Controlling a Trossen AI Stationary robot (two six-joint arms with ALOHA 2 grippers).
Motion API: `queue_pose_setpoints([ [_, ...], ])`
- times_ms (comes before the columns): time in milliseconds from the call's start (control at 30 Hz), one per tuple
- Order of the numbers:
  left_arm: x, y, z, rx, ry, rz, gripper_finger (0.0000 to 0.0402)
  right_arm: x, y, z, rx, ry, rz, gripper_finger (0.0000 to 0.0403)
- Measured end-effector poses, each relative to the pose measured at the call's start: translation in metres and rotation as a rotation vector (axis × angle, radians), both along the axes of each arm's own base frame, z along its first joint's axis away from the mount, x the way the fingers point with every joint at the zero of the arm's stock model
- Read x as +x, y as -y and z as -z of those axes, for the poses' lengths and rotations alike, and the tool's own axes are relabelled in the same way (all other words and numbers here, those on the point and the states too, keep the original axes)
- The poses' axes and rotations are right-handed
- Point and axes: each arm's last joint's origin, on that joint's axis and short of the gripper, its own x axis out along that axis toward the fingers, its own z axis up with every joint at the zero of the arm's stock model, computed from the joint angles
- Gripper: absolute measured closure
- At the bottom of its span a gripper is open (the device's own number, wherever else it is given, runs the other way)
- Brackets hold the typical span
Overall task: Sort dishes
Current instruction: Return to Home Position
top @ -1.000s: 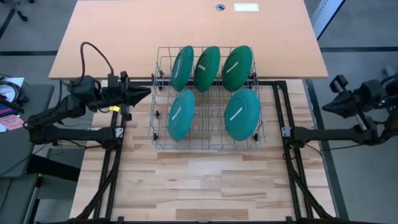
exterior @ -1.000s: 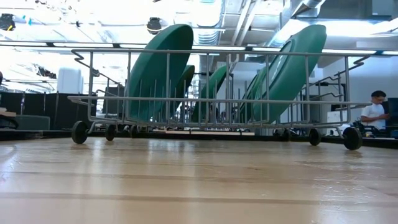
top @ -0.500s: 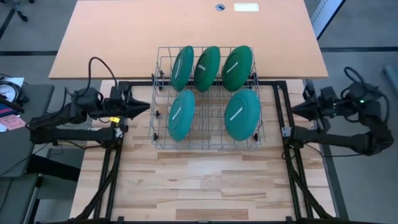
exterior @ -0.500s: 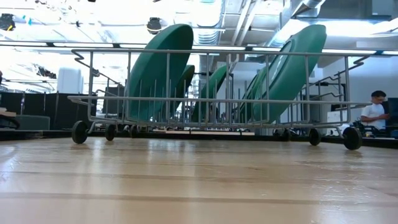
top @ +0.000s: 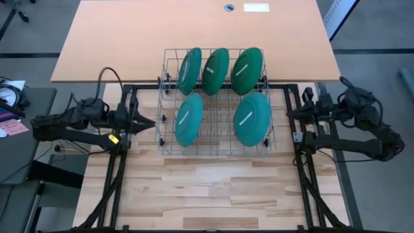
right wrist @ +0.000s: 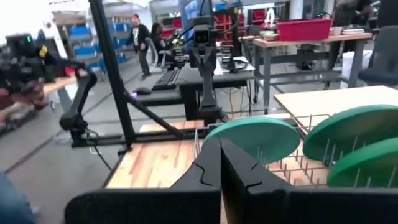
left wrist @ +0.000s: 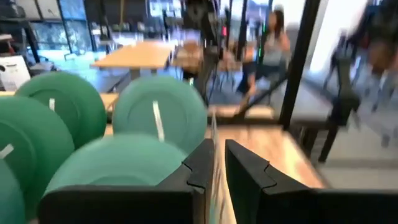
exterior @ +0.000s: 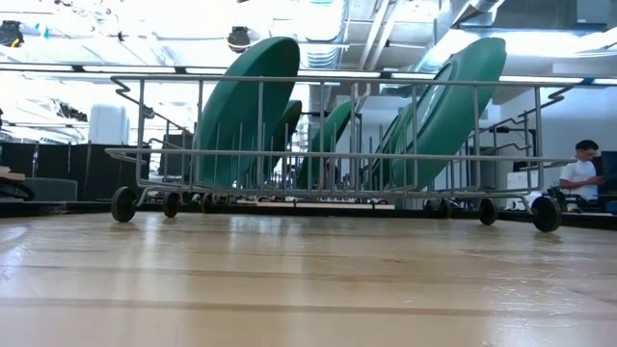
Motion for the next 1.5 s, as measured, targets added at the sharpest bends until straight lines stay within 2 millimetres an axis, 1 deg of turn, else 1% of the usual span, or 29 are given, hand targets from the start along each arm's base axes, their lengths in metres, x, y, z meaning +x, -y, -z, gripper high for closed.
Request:
queue_pose_setpoints([
  [100,0.004,0.002,0.009,0.091,-0.017,0.011,0.0366,0.004,0.001,0.002,-0.047,-0.012,0.009,0.0403],
  [200,0.009,0.004,0.013,0.152,0.076,0.028,0.0366,0.007,0.002,0.003,-0.083,0.009,0.011,0.0403],
  [300,0.014,0.01,0.018,0.121,0.155,0.077,0.0366,0.008,0.002,0.004,-0.089,0.018,0.006,0.0403],
  [400,0.02,0.021,0.025,0.088,0.185,0.153,0.0366,0.011,0.001,0.008,-0.053,0.002,-0.042,0.0403],
  [467,0.023,0.031,0.03,0.111,0.167,0.178,0.0371,0.014,-0.002,0.012,-0.022,0.002,-0.087,0.0403],
  [533,0.026,0.041,0.033,0.155,0.145,0.192,0.0382,0.02,-0.004,0.015,-0.005,0.0,-0.134,0.0403],
  [633,0.029,0.055,0.038,0.204,0.112,0.191,0.0398,0.033,-0.009,0.026,-0.001,-0.032,-0.159,0.0403],
  [700,0.032,0.065,0.04,0.214,0.1,0.207,0.0398,0.043,-0.012,0.034,-0.003,-0.044,-0.158,0.0403],
  [800,0.037,0.079,0.049,0.256,0.07,0.232,0.0398,0.06,-0.023,0.045,-0.001,-0.012,-0.186,0.0403],
  [900,0.04,0.088,0.058,0.261,0.066,0.187,0.0401,0.074,-0.036,0.055,-0.031,-0.007,-0.185,0.0403],
  [1033,0.041,0.087,0.061,0.242,0.148,0.101,0.0401,0.082,-0.049,0.063,-0.061,-0.05,-0.155,0.0403],
  [1200,0.036,0.083,0.062,0.261,0.178,0.088,0.0401,0.078,-0.065,0.065,-0.117,-0.063,-0.175,0.0403],
  [1333,0.032,0.076,0.074,0.29,0.16,0.049,0.0401,0.07,-0.07,0.065,-0.137,-0.068,-0.182,0.0403],
  [1500,0.02,0.063,0.093,0.287,0.17,0.02,0.0401,0.059,-0.071,0.066,-0.159,-0.083,-0.18,0.0403],
])
